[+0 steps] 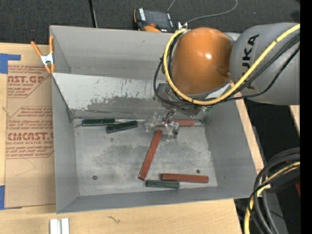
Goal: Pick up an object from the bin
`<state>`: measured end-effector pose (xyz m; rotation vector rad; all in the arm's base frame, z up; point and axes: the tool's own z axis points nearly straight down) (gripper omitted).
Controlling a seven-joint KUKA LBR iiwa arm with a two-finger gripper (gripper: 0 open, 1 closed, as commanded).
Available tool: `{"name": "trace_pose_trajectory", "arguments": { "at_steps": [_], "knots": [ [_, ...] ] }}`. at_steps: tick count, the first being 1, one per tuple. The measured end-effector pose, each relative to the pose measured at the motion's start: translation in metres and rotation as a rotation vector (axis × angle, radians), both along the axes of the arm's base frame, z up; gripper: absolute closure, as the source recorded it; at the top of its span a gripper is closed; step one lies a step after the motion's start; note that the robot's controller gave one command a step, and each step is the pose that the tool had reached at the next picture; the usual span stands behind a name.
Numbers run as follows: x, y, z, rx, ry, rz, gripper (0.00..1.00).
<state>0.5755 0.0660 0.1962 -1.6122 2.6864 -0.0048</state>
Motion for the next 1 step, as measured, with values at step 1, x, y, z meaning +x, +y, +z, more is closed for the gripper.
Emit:
{"name": "trace_pose_trajectory", "arguments": {
  "at_steps": [1],
  "knots": [
    [0.0083,-0.0134,0.1971,-0.001,-0.004,0.146,1.0]
  ]
}}
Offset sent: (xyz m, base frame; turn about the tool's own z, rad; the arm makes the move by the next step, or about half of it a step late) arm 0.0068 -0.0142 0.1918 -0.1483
